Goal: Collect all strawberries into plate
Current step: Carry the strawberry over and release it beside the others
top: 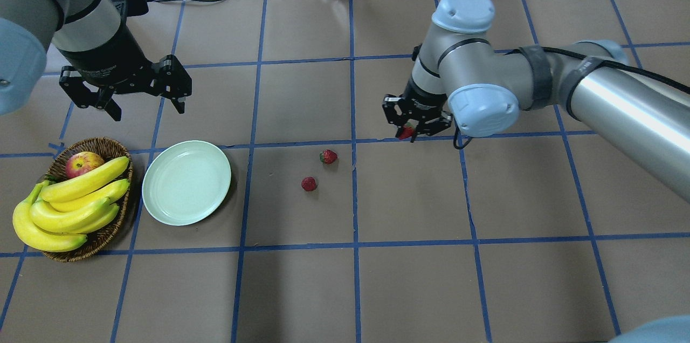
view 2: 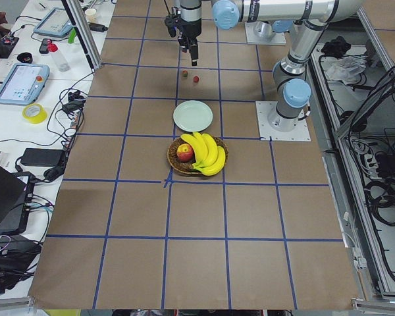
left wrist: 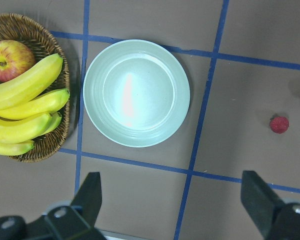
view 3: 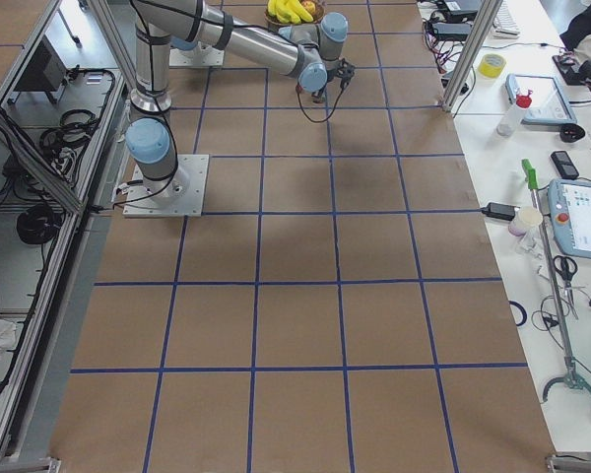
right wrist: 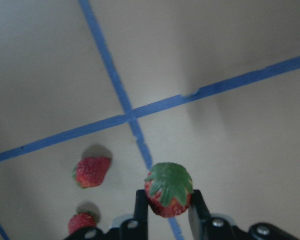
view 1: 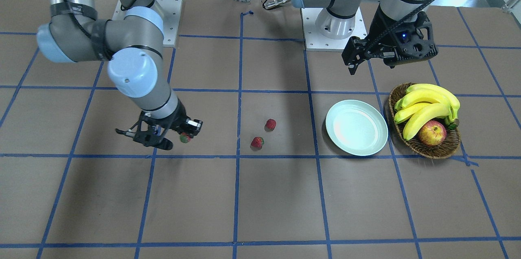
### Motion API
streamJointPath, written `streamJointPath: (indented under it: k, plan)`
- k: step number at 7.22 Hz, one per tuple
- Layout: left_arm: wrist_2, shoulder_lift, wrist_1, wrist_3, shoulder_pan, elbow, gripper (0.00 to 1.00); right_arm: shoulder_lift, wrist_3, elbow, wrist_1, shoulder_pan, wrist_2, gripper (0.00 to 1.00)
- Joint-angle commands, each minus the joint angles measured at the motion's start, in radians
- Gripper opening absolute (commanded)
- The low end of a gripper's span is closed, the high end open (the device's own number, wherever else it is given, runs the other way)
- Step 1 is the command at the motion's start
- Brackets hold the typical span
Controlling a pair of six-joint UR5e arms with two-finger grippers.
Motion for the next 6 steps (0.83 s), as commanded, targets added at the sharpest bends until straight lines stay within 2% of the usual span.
streamJointPath:
  k: [1, 4, 5, 6]
  plan:
    - [-0.001, 0.0, 0.0, 0.0, 0.0, 0.0, 1.0, 0.058, 0.053, 0.001, -0.083, 0.091, 0.017, 0.0]
    - [-0.001, 0.0, 0.0, 0.0, 0.0, 0.0, 1.0, 0.097, 0.053, 0.01, -0.077, 0.15, 0.018, 0.02]
    - [-0.003, 0.0, 0.003, 0.0, 0.0, -0.006, 1.0, 0.123, 0.053, 0.01, -0.083, 0.15, 0.015, 0.07]
    - [-0.003, 0.002, 0.003, 0.0, 0.0, -0.011, 1.0, 0.113, 0.045, 0.007, -0.082, 0.15, -0.002, 0.64]
